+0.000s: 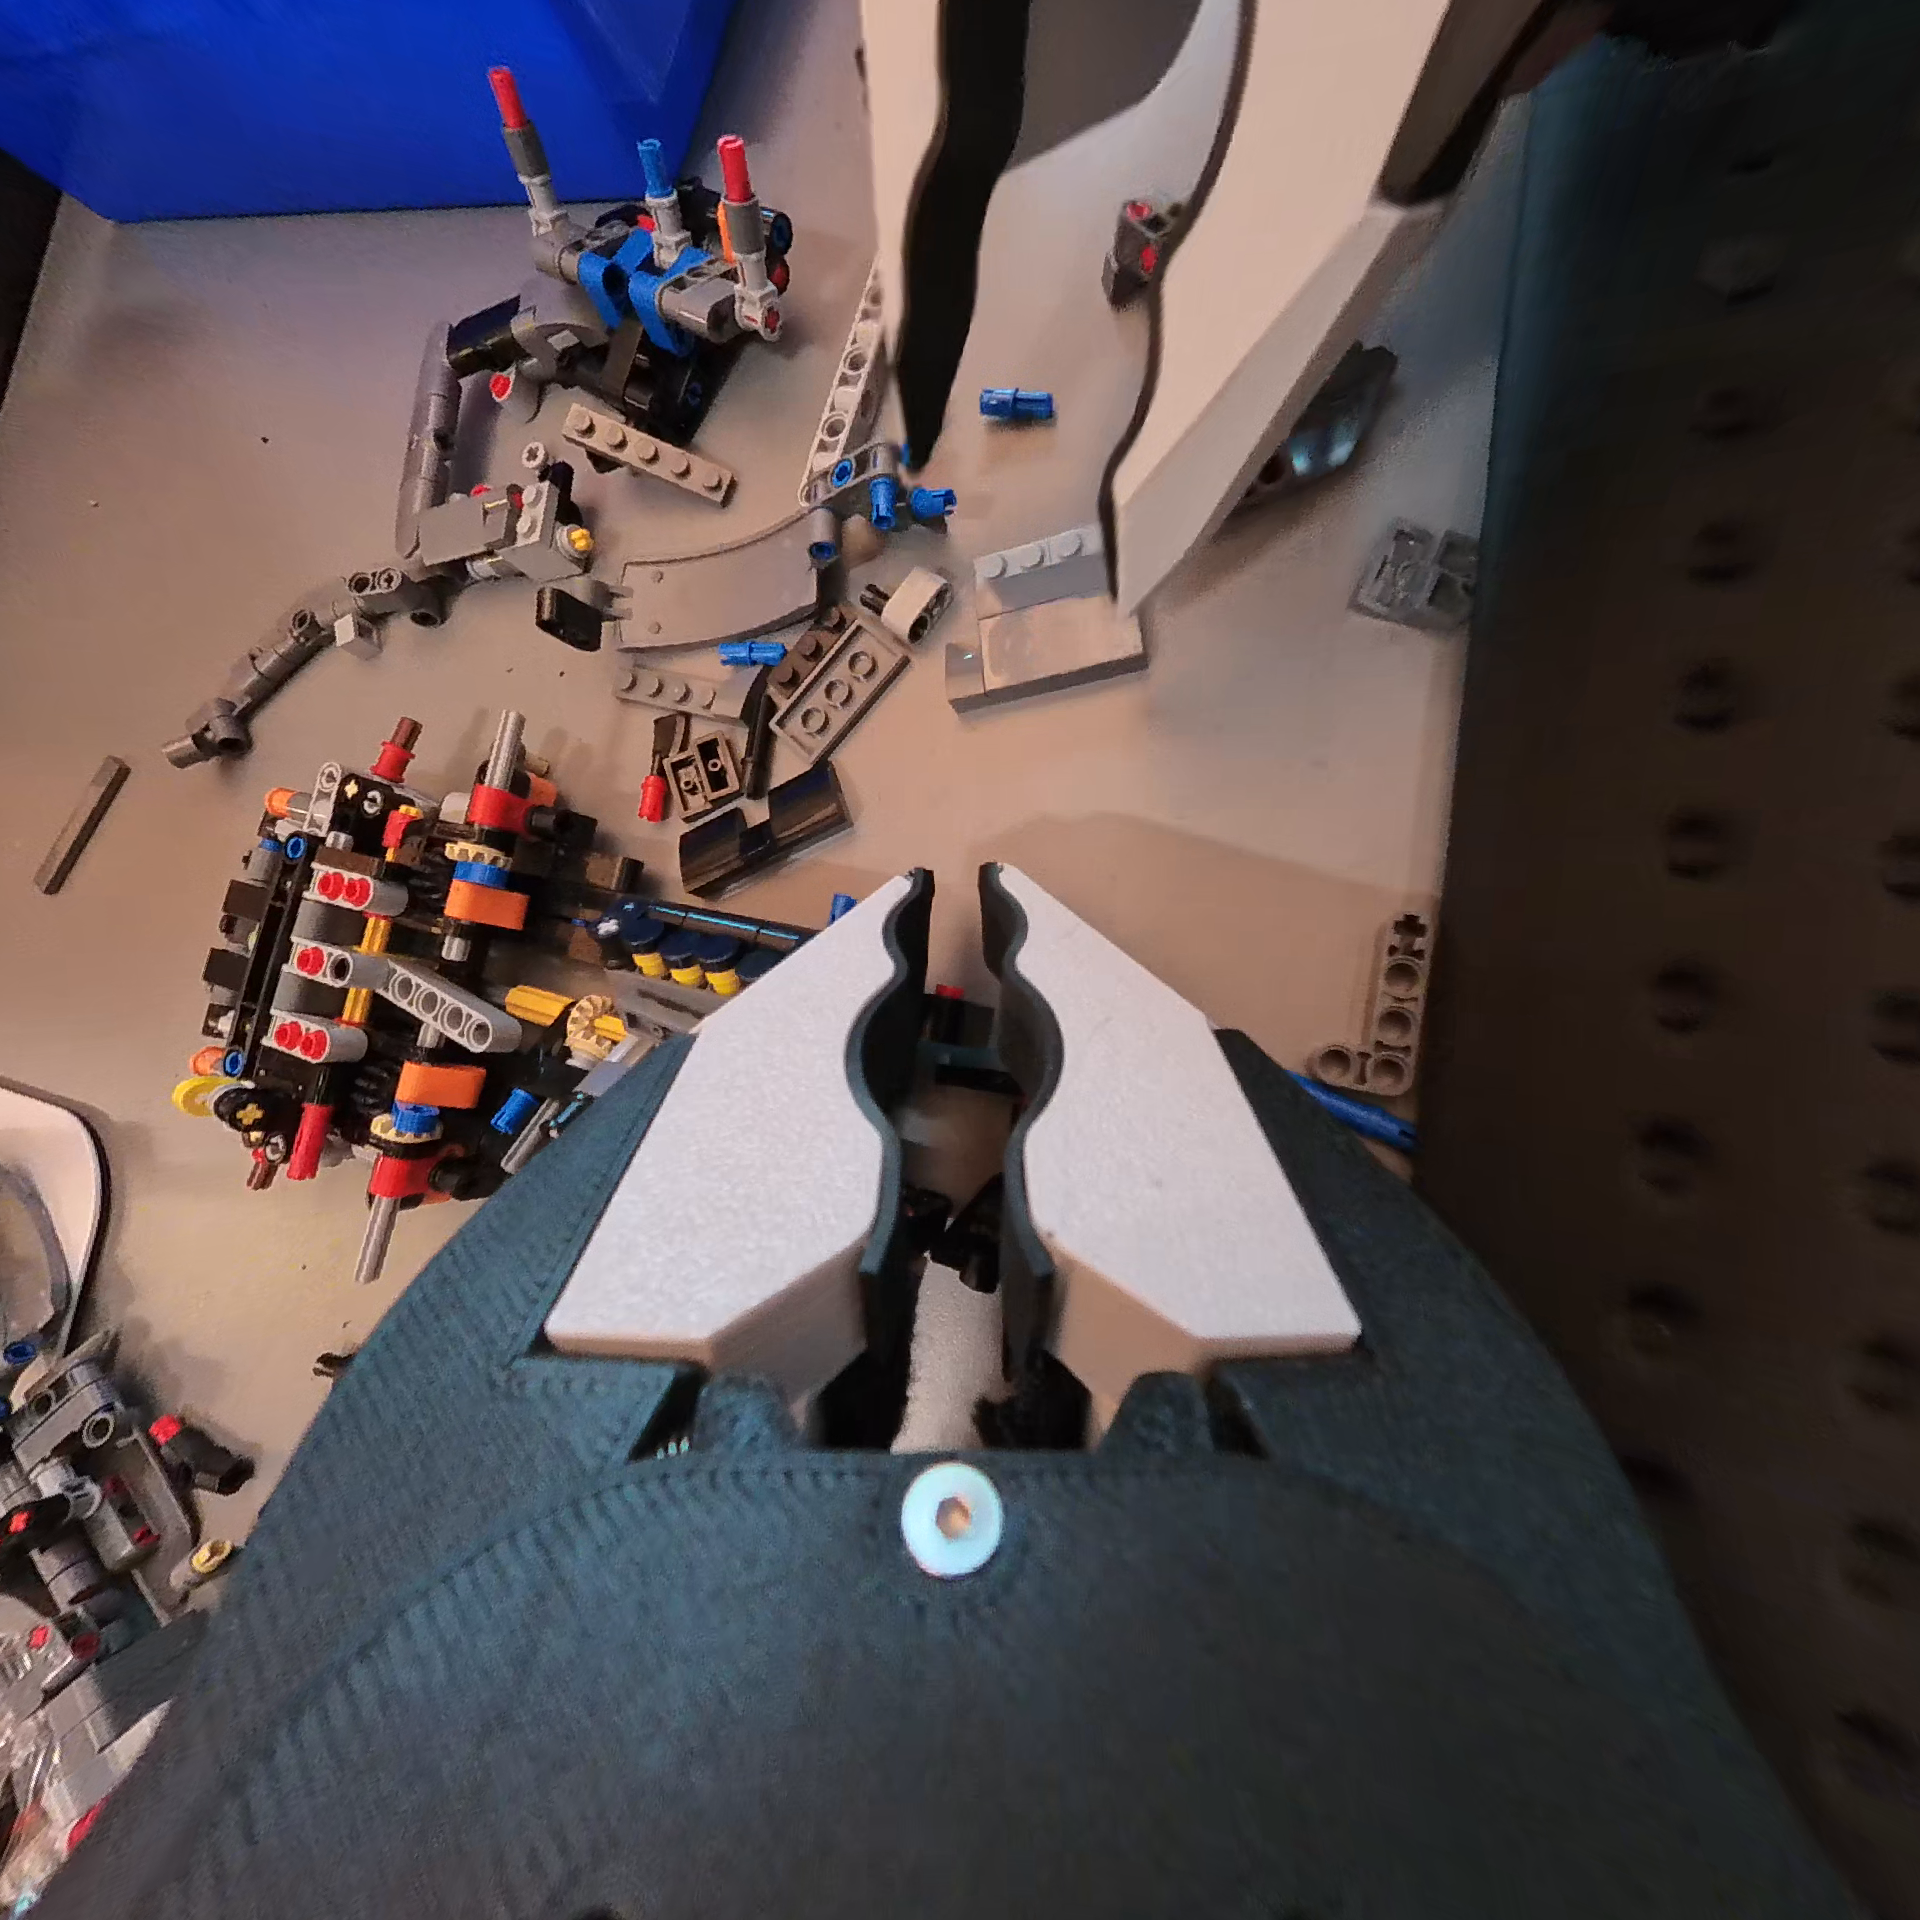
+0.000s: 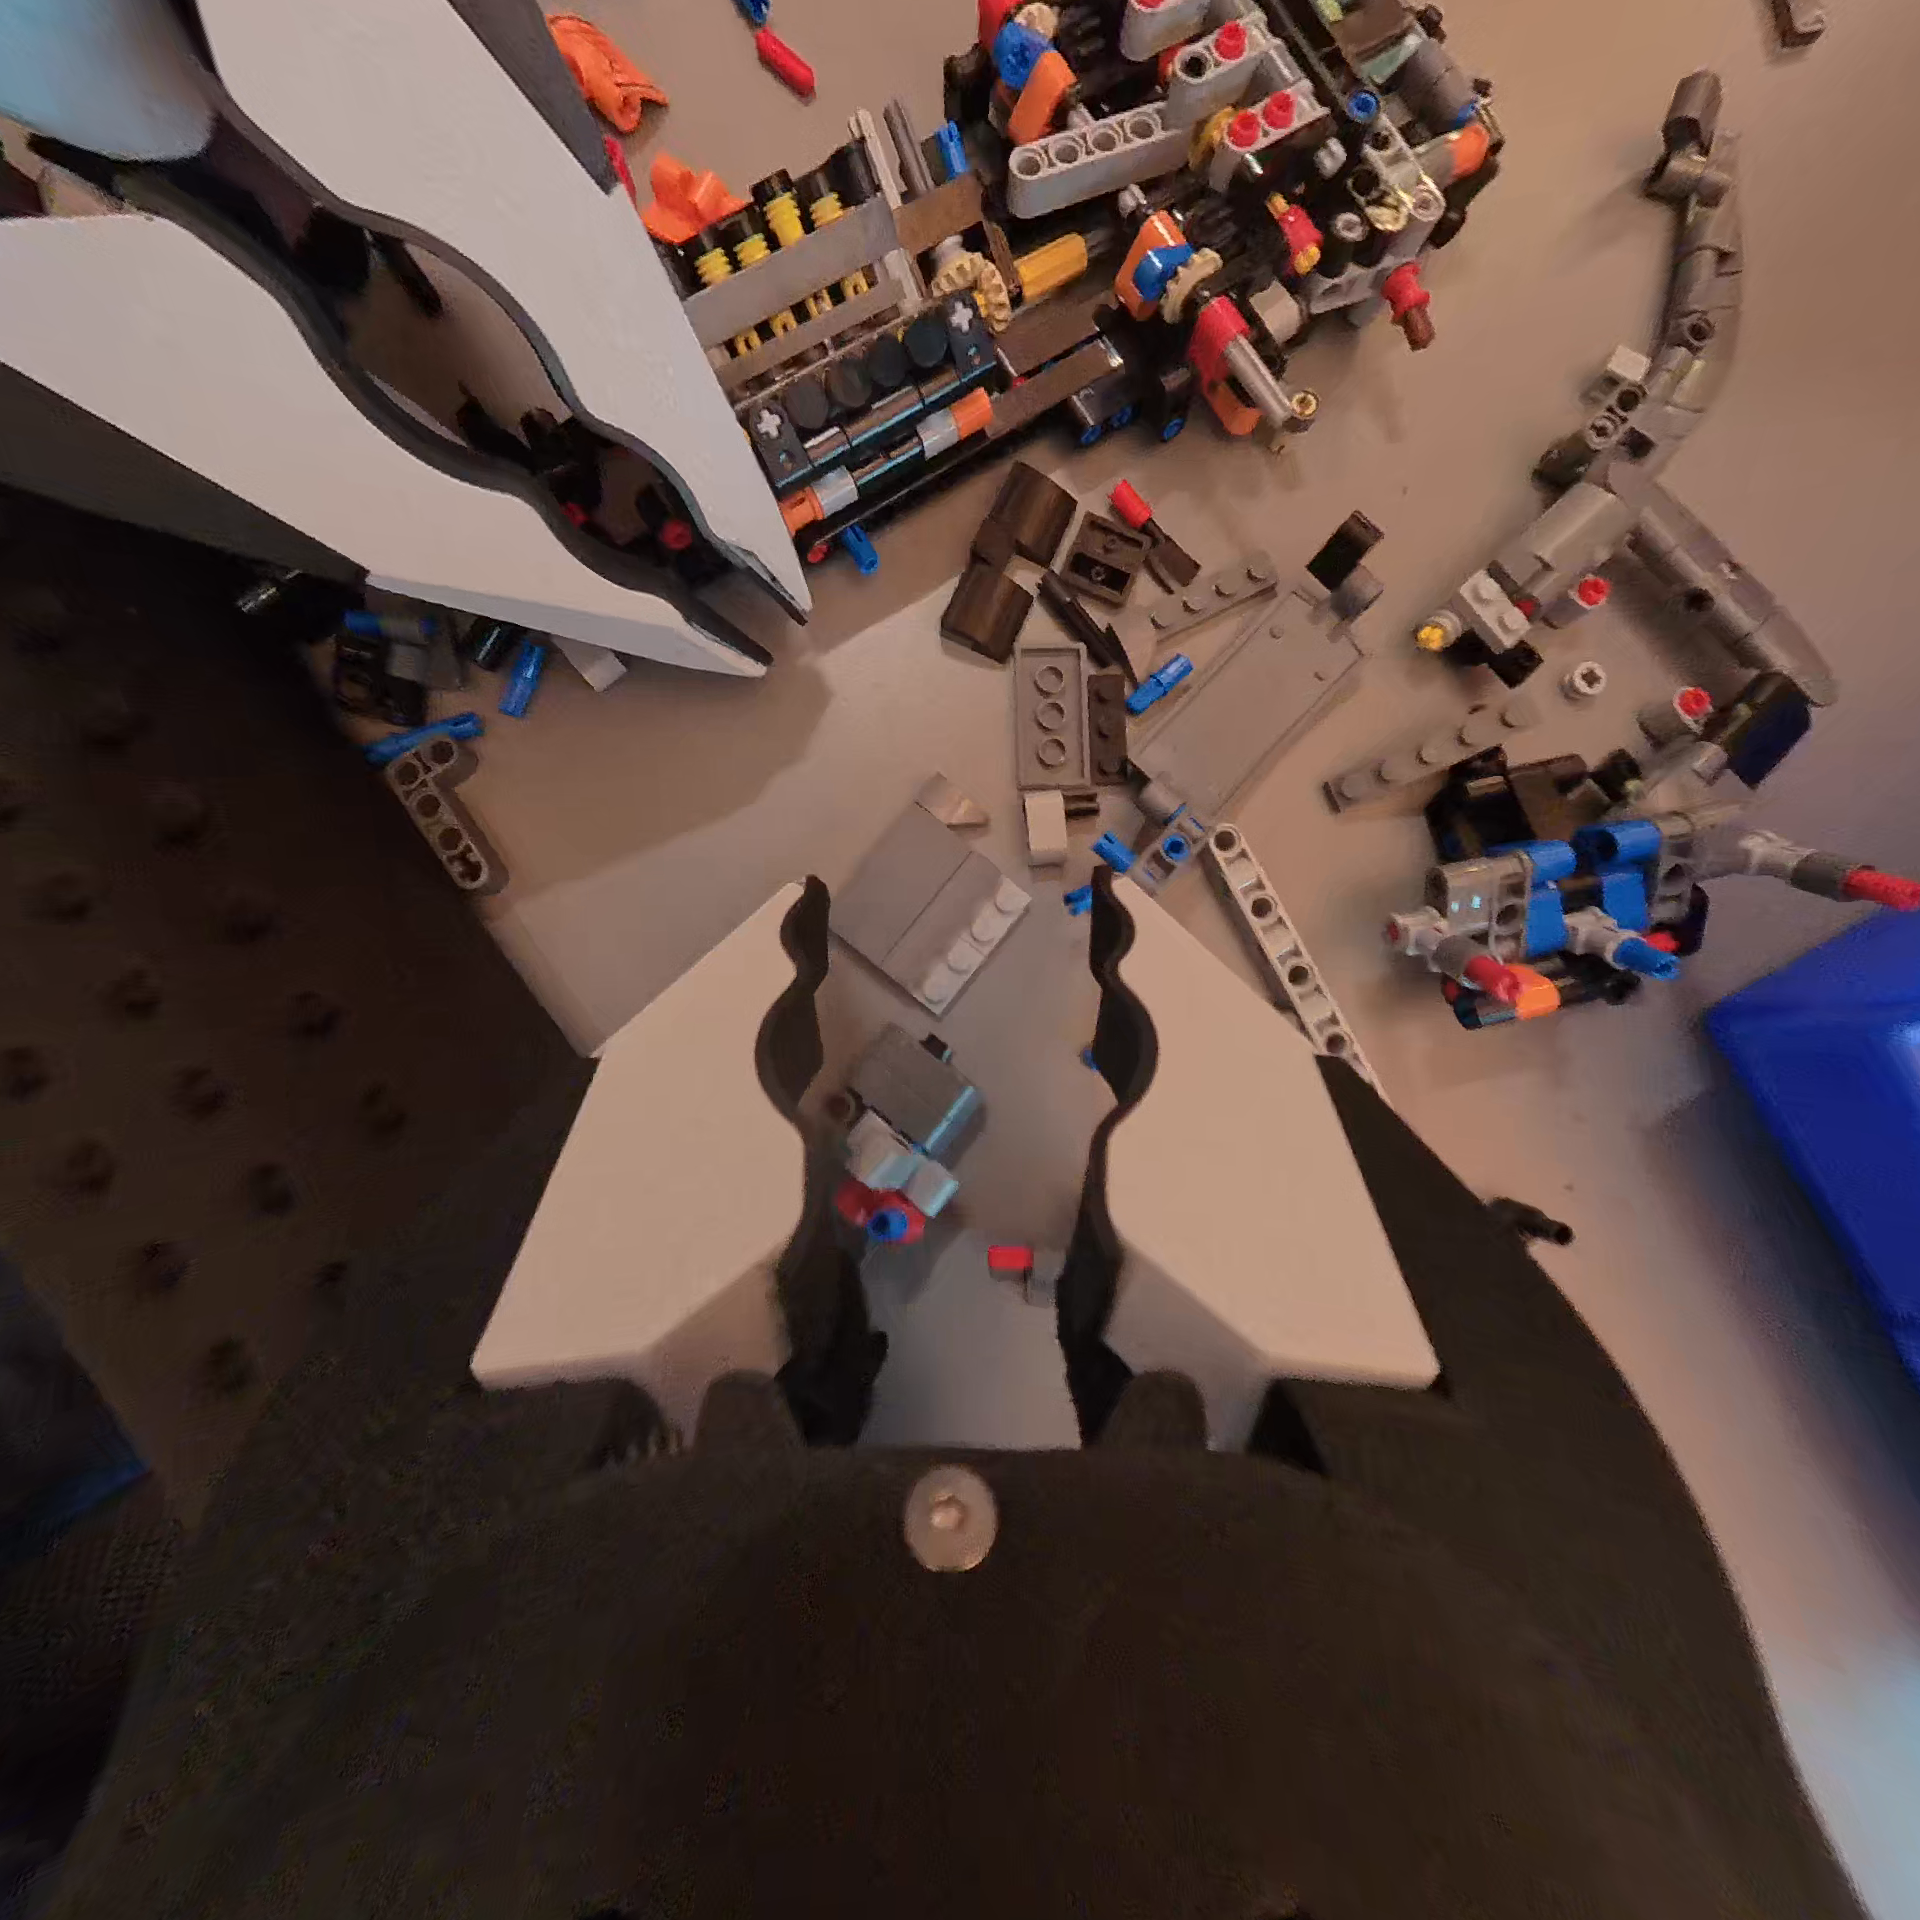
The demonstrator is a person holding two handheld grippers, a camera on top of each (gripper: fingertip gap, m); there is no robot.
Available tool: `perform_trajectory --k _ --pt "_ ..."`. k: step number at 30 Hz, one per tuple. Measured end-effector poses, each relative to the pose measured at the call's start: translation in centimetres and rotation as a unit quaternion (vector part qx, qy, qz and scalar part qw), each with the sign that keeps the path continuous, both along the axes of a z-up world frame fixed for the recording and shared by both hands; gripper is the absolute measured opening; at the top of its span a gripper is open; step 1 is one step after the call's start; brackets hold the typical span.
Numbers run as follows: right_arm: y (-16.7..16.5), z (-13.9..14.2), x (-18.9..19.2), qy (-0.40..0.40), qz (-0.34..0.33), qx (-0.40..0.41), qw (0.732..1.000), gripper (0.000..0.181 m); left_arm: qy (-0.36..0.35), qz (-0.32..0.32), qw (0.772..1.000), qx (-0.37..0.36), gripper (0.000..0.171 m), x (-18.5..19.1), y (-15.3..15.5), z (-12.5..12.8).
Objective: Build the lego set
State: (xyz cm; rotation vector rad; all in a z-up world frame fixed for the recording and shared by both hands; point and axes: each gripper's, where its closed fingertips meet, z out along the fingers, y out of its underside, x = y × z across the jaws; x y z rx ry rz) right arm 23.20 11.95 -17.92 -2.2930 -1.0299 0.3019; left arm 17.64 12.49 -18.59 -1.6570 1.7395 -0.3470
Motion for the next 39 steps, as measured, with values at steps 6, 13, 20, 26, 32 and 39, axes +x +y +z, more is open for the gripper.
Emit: perform_trajectory --k 6,13,20,26,32,39 --pt "-1.7 -0.8 1.4 -0.032 -0.004 -0.041 0.999 0.049 0.002 -0.001 1.000 0.000 0.007 0.1 0.0 -0.1" --pt "-1.6 -1.8 -0.3 -0.018 0.035 -0.049 0.998 0.012 0.002 -0.001 1.000 -0.002 0.007 0.1 0.0 -0.1" --pt "-1.2 -1.1 -0.2 -0.002 0.026 -0.037 0.999 0.028 0.003 -0.002 1.000 -0.002 0.008 0.1 0.0 -0.2" --pt "-1.1 -1.8 -1.8 0.003 0.045 -0.046 0.998 0.038 0.011 -0.005 1.000 0.002 0.010 0.5 -0.2 -0.6" --pt "-1.0 -1.8 -2.7 -0.007 0.049 -0.042 0.998 0.026 0.014 -0.008 1.000 0.005 0.009 0.6 -0.3 -0.7" --pt "-0.7 -1.8 -3.5 -0.013 0.010 -0.059 0.998 0.044 0.017 -0.006 1.000 0.011 0.009 0.6 -0.2 -0.7"
